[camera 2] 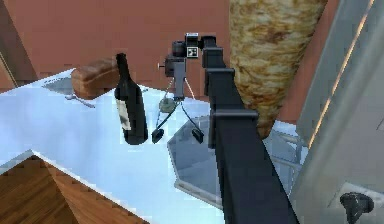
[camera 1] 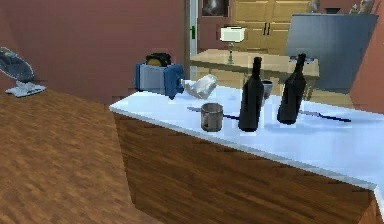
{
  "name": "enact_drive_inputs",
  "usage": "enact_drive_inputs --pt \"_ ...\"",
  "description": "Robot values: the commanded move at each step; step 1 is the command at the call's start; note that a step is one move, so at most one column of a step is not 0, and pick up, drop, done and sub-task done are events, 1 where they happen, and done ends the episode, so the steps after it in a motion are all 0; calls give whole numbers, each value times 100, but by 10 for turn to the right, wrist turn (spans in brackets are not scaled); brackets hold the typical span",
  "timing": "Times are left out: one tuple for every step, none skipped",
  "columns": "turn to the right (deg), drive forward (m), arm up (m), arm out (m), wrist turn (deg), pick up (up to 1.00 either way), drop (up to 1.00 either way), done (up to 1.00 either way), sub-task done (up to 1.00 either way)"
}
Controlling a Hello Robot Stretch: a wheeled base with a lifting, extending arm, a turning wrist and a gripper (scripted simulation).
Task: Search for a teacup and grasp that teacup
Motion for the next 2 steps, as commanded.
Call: enact_drive_inputs --pt "0 0 0 0 450 0 0 0 0" --pt "0 0 0 0 450 0 0 0 0"
